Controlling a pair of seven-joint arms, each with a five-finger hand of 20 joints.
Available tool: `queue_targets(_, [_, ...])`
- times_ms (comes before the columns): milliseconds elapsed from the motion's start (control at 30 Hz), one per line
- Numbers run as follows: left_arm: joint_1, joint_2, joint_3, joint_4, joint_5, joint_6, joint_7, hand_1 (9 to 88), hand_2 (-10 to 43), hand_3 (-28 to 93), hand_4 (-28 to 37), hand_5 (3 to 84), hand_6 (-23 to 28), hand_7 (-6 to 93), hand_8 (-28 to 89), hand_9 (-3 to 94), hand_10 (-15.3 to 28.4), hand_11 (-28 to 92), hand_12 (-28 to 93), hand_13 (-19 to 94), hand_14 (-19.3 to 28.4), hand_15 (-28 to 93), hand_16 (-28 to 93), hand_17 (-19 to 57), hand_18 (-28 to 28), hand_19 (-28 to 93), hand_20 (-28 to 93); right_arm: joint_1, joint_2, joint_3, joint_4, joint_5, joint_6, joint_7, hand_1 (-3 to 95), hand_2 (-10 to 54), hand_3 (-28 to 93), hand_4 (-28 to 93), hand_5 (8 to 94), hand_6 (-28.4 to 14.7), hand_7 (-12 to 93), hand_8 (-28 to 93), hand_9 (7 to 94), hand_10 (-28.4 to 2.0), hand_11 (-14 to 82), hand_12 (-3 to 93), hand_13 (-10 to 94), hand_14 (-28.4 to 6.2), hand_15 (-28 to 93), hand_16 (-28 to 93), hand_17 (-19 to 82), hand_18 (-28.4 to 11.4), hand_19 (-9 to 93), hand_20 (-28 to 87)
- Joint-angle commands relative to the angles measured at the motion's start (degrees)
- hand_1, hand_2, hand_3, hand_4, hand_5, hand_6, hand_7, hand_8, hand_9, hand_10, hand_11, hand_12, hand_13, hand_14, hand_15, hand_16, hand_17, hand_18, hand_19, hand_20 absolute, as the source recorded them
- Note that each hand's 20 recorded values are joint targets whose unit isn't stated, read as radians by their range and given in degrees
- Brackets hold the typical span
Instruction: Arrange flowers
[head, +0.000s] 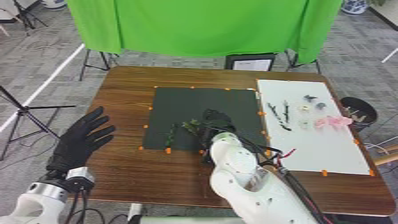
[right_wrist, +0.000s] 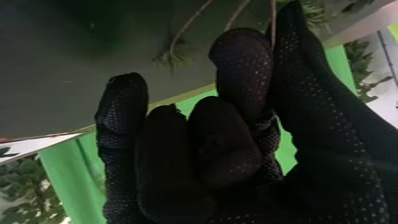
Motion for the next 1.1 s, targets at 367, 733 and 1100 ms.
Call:
queue_targets(367, [-0.4, 0.19, 0.42, 0.39, -0.1, -0.41, -0.64, 24.1, -3.3, 71, -28.3, 25.4, 3.5, 19.0, -11, 21.9, 11.4, 19, 17, 18, 16.3, 32, 0, -9.8, 21.8, 40, 10, -0.7, -1.1, 0.6, -0.1, -0.6, -2.9, 0.5, 31.0, -6.8, 89, -11, 83.1, 2.3, 49, 25, 89.1, -6.6, 69.2, 52.6, 84, -8.1, 88, 38, 35, -21.3, 86, 31])
queue_targets(733, [0.0, -0.06, -0.06, 0.3, -0.09, -0.45, -0.7, 24.2, -3.2, 71, -28.3, 25.4, 3.6, 18.8, -11, 22.0, 11.4, 18, 18, 18, 16.4, 32, 0, -9.8, 21.8, 40, 10, -1.6, -0.6, 3.1, -2.1, 0.1, -4.7, -0.6, 25.5, -8.0, 87, -16, 82.1, 1.9, 49, 17, 88.5, -6.9, 68.0, 53.9, 83, -8.2, 87, 39, 34, -21.5, 86, 30])
queue_targets(1100, [0.1, -0.25, -0.18, 0.26, -0.07, -0.47, -0.6, 24.2, -3.1, 71, -28.3, 25.5, 3.6, 18.9, -11, 22.0, 11.4, 18, 18, 18, 16.4, 32, 0, -9.7, 21.8, 40, 10, -1.5, 0.1, 4.0, -4.4, 0.8, -6.0, -1.0, 18.3, -8.6, 83, -20, 82.2, 1.2, 53, -8, 87.7, -7.2, 67.6, 53.9, 83, -8.5, 87, 40, 33, -21.8, 86, 31])
